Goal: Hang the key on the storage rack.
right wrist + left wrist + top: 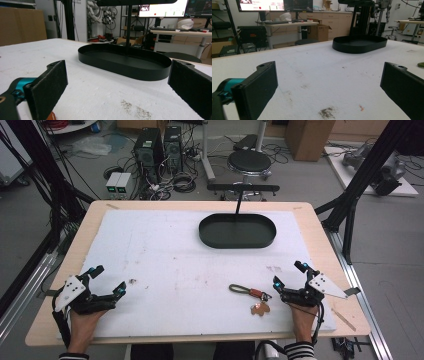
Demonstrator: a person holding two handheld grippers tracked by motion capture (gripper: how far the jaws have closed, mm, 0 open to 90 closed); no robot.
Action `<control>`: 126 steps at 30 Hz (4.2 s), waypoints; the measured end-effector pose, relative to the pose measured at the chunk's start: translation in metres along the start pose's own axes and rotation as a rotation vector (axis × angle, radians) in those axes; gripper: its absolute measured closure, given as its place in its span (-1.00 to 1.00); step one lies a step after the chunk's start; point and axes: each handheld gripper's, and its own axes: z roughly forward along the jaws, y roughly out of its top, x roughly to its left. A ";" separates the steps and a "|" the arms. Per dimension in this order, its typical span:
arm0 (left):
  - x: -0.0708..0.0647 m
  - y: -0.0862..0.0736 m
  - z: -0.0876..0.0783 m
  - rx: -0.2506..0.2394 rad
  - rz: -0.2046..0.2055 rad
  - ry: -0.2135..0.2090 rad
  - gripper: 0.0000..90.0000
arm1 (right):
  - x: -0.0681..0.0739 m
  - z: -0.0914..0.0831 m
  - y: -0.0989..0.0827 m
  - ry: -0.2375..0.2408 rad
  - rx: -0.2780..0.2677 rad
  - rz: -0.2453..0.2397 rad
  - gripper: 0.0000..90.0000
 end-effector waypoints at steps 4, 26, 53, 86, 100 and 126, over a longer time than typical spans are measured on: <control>0.000 0.000 0.000 -0.001 0.000 0.004 -0.96 | 0.000 0.000 0.000 0.002 -0.001 -0.003 -0.97; -0.001 0.000 0.000 -0.002 0.010 0.010 -0.96 | -0.002 0.001 0.002 0.018 0.011 0.022 -0.96; 0.001 0.000 0.001 0.013 -0.007 0.005 -0.96 | 0.002 0.035 0.091 0.273 0.332 -0.132 -0.96; 0.000 0.000 0.001 0.010 0.001 0.004 -0.96 | 0.036 0.080 0.073 0.484 0.805 -0.398 -0.89; -0.001 0.000 0.001 0.009 0.003 0.004 -0.96 | 0.049 0.092 0.061 0.512 0.943 -0.441 -0.68; -0.001 0.000 0.001 0.013 0.003 0.008 -0.96 | 0.062 0.103 0.048 0.563 1.134 -0.482 -0.02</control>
